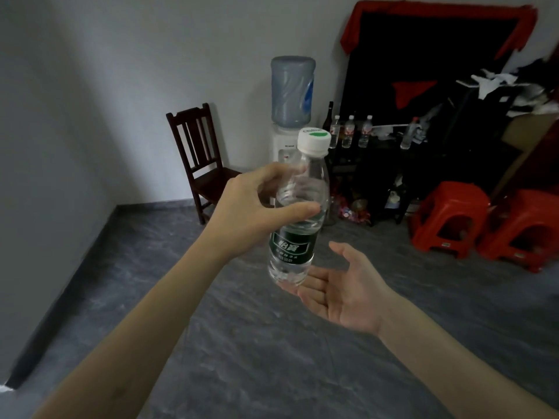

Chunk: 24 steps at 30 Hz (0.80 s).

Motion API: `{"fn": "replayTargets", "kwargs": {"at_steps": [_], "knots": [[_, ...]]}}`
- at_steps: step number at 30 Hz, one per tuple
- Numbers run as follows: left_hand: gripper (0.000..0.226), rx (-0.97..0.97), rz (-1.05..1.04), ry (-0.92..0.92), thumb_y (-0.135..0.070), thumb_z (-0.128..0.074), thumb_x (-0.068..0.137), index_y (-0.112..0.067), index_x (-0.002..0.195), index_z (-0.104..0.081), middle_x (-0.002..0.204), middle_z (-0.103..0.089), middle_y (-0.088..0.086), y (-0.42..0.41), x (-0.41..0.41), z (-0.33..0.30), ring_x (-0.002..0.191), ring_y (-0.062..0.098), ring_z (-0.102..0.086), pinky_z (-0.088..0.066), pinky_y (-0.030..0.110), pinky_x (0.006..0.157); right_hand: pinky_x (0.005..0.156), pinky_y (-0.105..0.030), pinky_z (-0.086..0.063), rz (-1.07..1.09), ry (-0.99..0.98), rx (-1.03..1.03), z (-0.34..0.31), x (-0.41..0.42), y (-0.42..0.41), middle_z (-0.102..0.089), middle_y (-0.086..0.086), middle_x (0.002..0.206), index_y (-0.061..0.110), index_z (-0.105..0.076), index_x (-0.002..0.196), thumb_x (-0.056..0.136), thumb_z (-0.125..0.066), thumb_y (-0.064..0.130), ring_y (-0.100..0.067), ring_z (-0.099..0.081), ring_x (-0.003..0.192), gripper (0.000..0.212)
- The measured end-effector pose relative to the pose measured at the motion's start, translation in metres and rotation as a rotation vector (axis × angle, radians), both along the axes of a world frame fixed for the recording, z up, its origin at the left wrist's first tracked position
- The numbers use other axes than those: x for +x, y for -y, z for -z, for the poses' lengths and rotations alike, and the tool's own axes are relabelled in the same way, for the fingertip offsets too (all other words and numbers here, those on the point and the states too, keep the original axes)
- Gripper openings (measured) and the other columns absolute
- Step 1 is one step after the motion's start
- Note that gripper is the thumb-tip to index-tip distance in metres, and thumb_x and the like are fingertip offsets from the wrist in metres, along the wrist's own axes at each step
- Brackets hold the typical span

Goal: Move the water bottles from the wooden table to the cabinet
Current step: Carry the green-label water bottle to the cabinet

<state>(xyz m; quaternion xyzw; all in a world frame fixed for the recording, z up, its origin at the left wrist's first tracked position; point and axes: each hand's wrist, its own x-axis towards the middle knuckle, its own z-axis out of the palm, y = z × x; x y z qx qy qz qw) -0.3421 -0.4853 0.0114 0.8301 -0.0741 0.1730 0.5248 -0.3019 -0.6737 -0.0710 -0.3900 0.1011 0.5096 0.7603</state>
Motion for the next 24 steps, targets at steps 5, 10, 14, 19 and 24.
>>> {"fn": "replayTargets", "kwargs": {"at_steps": [5,10,14,19,24], "knots": [[0.057,-0.040,-0.014,0.029,-0.045,-0.079,0.066,-0.021,0.117,-0.067,0.101,-0.078,-0.010,-0.046,0.053,-0.012,0.096,0.004,-0.074,-0.059,0.030,0.089,0.076,-0.029,-0.054,-0.007,0.047,-0.011,-0.011,0.055,-0.042,-0.062,-0.023,0.133,-0.006,-0.054,0.134,0.093,-0.041,0.060,-0.029,-0.069,0.105,0.078],[0.063,-0.047,-0.008,0.054,-0.046,-0.077,0.069,-0.021,0.126,-0.067,0.106,-0.077,-0.012,-0.074,0.102,-0.015,0.102,0.001,-0.072,-0.056,0.029,0.095,0.077,-0.029,-0.055,0.014,0.051,-0.015,-0.015,0.109,-0.072,-0.063,-0.021,0.133,-0.004,-0.053,0.135,0.094,-0.035,0.063,-0.029,-0.058,0.127,0.081],[0.062,-0.062,-0.005,0.061,-0.043,-0.077,0.071,-0.021,0.128,-0.067,0.108,-0.077,-0.012,-0.090,0.137,-0.012,0.104,0.002,-0.071,-0.056,0.028,0.096,0.074,-0.028,-0.056,0.010,0.050,-0.008,-0.014,0.146,-0.086,-0.063,-0.022,0.132,-0.004,-0.054,0.134,0.094,-0.036,0.063,-0.029,-0.058,0.126,0.080],[0.062,-0.065,0.013,0.001,-0.041,-0.081,0.072,-0.021,0.129,-0.067,0.109,-0.077,-0.011,-0.100,0.193,-0.006,0.107,0.004,-0.071,-0.054,0.037,0.101,0.074,-0.029,-0.057,0.019,0.010,0.006,-0.002,0.197,-0.093,-0.062,-0.023,0.134,-0.004,-0.052,0.137,0.094,-0.036,0.064,-0.029,-0.060,0.124,0.082],[0.062,-0.057,0.054,-0.024,-0.040,-0.083,0.068,-0.025,0.126,-0.067,0.108,-0.077,-0.013,-0.093,0.269,0.001,0.106,0.005,-0.071,-0.054,0.037,0.101,0.078,-0.029,-0.054,0.030,-0.008,0.015,0.007,0.267,-0.086,-0.062,-0.023,0.134,-0.004,-0.053,0.135,0.093,-0.034,0.065,-0.030,-0.058,0.127,0.084]]}}
